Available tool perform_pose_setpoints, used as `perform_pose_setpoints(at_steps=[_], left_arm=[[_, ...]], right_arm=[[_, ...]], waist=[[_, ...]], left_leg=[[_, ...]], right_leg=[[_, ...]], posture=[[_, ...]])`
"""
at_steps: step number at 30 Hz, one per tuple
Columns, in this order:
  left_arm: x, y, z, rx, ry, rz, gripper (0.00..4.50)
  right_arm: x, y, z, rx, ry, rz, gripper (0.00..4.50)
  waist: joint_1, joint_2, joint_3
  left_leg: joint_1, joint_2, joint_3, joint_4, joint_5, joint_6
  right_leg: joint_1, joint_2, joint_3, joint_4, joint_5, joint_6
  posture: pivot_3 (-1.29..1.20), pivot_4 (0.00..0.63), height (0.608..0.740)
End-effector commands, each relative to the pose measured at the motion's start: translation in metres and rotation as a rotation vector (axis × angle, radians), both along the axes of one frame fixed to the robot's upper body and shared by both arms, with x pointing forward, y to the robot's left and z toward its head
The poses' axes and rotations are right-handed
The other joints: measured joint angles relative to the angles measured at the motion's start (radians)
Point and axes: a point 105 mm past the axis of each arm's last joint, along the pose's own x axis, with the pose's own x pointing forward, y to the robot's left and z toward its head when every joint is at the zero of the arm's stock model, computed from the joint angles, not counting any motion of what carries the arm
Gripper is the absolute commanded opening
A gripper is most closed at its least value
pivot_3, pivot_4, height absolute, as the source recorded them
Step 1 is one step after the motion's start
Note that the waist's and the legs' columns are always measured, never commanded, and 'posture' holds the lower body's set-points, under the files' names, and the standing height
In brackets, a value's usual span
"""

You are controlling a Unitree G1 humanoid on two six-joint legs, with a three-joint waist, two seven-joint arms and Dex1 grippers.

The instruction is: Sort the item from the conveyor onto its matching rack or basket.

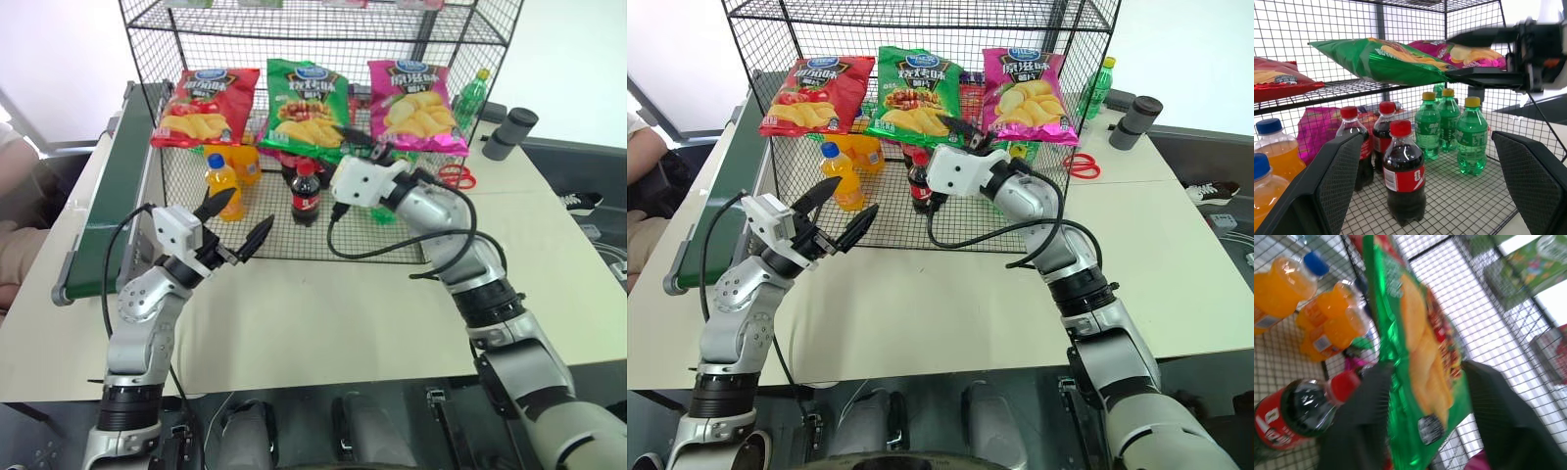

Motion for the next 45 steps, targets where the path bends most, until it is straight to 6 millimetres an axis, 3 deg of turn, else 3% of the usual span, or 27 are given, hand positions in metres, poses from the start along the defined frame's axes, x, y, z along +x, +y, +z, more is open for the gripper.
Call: perform_pose_setpoints(at_steps=[1, 8, 18, 21, 24, 26, 29, 31, 34, 36, 41, 45], left_arm=[[-0.003, -0.002, 0.008, 0.014, -0.040, 0.001, 4.50], [-0.005, 0.000, 0.006, 0.009, -0.034, 0.011, 4.50], [-0.003, -0.005, 0.007, 0.013, -0.038, -0.001, 4.50], [-0.003, -0.003, 0.007, 0.014, -0.039, 0.005, 4.50], [-0.004, -0.002, 0.007, 0.014, -0.036, 0.009, 4.50], [-0.005, -0.003, 0.006, 0.017, -0.036, 0.008, 4.50], [-0.006, -0.003, 0.004, 0.017, -0.025, -0.004, 4.50], [-0.008, 0.002, 0.001, 0.051, -0.012, -0.002, 4.50], [-0.015, 0.013, -0.004, 0.112, 0.020, -0.023, 4.50], [-0.022, 0.029, -0.005, 0.152, 0.053, -0.032, 4.50], [-0.019, 0.061, 0.010, 0.161, 0.103, 0.028, 4.50], [-0.022, 0.069, 0.012, 0.210, 0.151, 0.018, 4.50]], right_arm=[[-0.001, 0.003, 0.010, 0.007, -0.034, 0.015, 0.18], [-0.002, 0.002, 0.024, 0.031, -0.086, 0.018, 0.04], [0.011, 0.016, 0.021, 0.041, -0.073, 0.009, 0.04], [0.004, 0.013, 0.033, 0.064, -0.109, 0.034, 0.04], [-0.009, 0.005, 0.064, 0.185, -0.205, 0.063, 0.04], [-0.018, 0.003, 0.074, 0.205, -0.241, 0.097, 0.04], [-0.026, -0.003, 0.073, 0.254, -0.209, 0.134, 0.04], [-0.035, -0.009, 0.059, 0.318, -0.042, 0.217, 0.04], [-0.067, -0.010, 0.048, 0.474, 0.252, 0.453, 0.94], [-0.090, -0.027, 0.038, 0.514, 0.416, 0.536, 1.93], [-0.113, -0.066, 0.000, 0.480, 0.669, 0.443, 4.45], [-0.129, -0.083, -0.031, 0.401, 0.779, 0.362, 4.45]], waist=[[0.000, 0.000, 0.000], [-0.001, 0.000, 0.000], [0.000, 0.000, 0.000], [0.000, 0.000, 0.000], [0.000, 0.000, 0.000], [0.000, 0.000, 0.000], [0.000, 0.000, 0.000], [0.001, 0.000, 0.000], [0.002, 0.000, 0.000], [0.004, 0.001, 0.001], [0.013, 0.000, 0.001], [0.018, 0.001, 0.001]], left_leg=[[0.000, 0.000, 0.000, 0.000, 0.000, 0.000], [0.000, 0.000, 0.000, 0.000, 0.000, 0.000], [0.000, 0.000, 0.000, 0.000, 0.000, 0.000], [0.000, 0.000, 0.000, 0.000, 0.000, 0.000], [0.000, 0.000, 0.000, 0.000, 0.000, 0.000], [0.000, 0.000, 0.000, 0.000, 0.000, 0.000], [0.000, 0.000, 0.000, 0.000, 0.000, 0.000], [0.000, 0.000, 0.000, 0.000, 0.000, 0.000], [0.000, 0.001, -0.001, -0.001, -0.003, 0.006], [0.000, 0.001, -0.001, -0.001, -0.004, 0.007], [0.001, 0.000, -0.001, 0.000, -0.005, 0.008], [0.002, 0.000, -0.001, 0.000, -0.005, 0.008]], right_leg=[[0.000, 0.000, 0.000, 0.000, 0.000, 0.000], [0.000, 0.000, 0.000, 0.000, 0.000, 0.000], [0.000, 0.000, 0.000, 0.000, 0.000, 0.000], [0.000, 0.000, 0.000, 0.000, 0.000, 0.000], [0.000, 0.000, 0.000, 0.000, 0.000, 0.000], [0.000, 0.000, 0.000, 0.000, 0.000, 0.000], [0.000, 0.000, 0.000, 0.000, 0.000, 0.000], [0.000, 0.000, 0.000, 0.000, 0.000, 0.000], [0.001, 0.000, -0.001, -0.001, 0.000, 0.000], [0.001, -0.001, -0.001, -0.001, 0.000, 0.000], [0.002, -0.002, -0.002, -0.001, 0.000, -0.001], [0.003, -0.002, -0.001, -0.001, -0.002, -0.003]], posture=[[0.00, 0.150, 0.740], [0.00, 0.150, 0.740], [0.00, 0.150, 0.740], [0.00, 0.150, 0.740], [0.00, 0.150, 0.740], [0.00, 0.150, 0.740], [0.00, 0.150, 0.740], [0.00, 0.150, 0.740], [0.00, 0.150, 0.740], [0.00, 0.150, 0.740], [0.00, 0.150, 0.740], [0.00, 0.150, 0.740]])
